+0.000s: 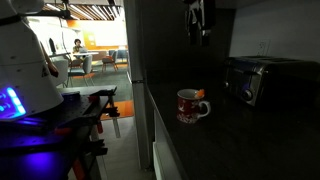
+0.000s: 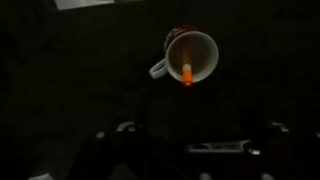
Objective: Remove the marker from the mug and put it on the counter
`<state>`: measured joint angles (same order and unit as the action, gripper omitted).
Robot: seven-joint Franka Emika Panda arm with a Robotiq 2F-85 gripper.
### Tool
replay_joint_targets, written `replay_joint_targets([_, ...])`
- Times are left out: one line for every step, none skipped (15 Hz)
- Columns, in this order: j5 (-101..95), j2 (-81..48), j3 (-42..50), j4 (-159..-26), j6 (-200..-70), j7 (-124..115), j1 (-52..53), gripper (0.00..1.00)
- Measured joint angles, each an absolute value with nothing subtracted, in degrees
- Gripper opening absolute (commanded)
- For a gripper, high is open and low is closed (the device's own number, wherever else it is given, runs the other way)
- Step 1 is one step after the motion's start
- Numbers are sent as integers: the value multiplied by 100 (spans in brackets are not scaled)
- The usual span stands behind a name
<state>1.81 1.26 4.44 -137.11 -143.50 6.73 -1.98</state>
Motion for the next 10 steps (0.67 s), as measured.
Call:
replay_joint_targets([181, 127, 442, -13712, -14350, 673, -198, 100])
replay_joint_targets([183, 127, 442, -13716, -14349, 673, -198, 100])
replay_joint_targets([163, 122, 442, -13728, -14357, 720, -198, 100])
replay_joint_targets([115, 103, 436, -13752, -14409, 848, -197, 100])
replay_joint_targets([42, 71, 419, -13819, -14558, 984, -192, 100])
replay_joint_targets([-45, 18, 389, -13912, -14766, 1024, -182, 100])
replay_joint_targets([-96, -67, 347, -14017, -15026, 1024, -166, 100])
replay_joint_targets([-100, -177, 297, -14134, -15306, 1024, -144, 100])
replay_joint_targets([-100, -314, 240, -14229, -15557, 998, -122, 100])
replay_joint_targets([-82, -478, 185, -14287, -15783, 959, -96, 94])
